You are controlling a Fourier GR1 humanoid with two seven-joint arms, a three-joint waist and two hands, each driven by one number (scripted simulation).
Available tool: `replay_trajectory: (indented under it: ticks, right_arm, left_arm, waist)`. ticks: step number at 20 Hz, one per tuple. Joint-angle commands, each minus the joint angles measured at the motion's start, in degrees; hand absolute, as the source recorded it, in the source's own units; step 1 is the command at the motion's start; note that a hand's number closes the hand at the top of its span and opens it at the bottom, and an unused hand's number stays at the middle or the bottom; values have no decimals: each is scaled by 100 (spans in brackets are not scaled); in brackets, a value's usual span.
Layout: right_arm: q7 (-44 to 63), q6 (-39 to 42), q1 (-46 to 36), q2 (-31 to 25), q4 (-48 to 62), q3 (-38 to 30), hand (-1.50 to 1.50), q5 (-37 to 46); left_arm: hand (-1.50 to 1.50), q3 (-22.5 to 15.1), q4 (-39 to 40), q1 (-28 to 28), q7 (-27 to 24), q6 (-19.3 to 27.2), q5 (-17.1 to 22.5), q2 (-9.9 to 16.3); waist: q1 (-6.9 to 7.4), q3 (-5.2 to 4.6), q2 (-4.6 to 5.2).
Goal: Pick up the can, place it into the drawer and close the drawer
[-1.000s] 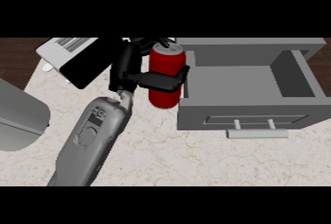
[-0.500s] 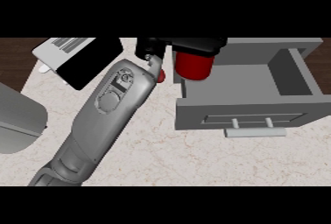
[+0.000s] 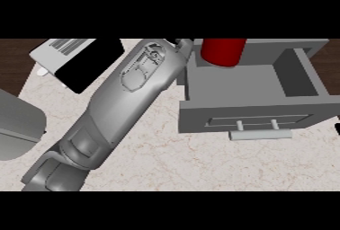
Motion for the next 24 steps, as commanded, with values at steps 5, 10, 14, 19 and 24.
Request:
replay_trajectory:
  ticks: [5, 10, 14, 19, 24]
  right_arm:
    - [164, 199, -6, -230, -53, -290, -150, -366]
    - [104, 35, -232, -34, 166, 37, -150, 25]
    - [55, 11, -527, -216, 393, -259, -150, -126]
    - [81, -2, -639, -141, 422, -85, -150, -75]
    - [176, -41, -744, -173, 362, 18, -150, 89]
  left_arm:
    - [150, -317, 1137, -532, -539, 127, 566, -2]
    - [150, -624, 1642, -854, -729, 224, 891, -2]
    - [150, -595, 1949, -1120, -734, 108, 1162, -2]
    - [150, -1213, 2102, -778, -1164, 373, 1389, -2]
    - [150, -1524, 2287, -878, -1195, 564, 1588, -2]
  waist:
    - [-90, 2, 13]
    - [-175, 6, 48]
    - [-168, 8, 57]
    - [-255, 10, 78]
    - [-353, 11, 101]
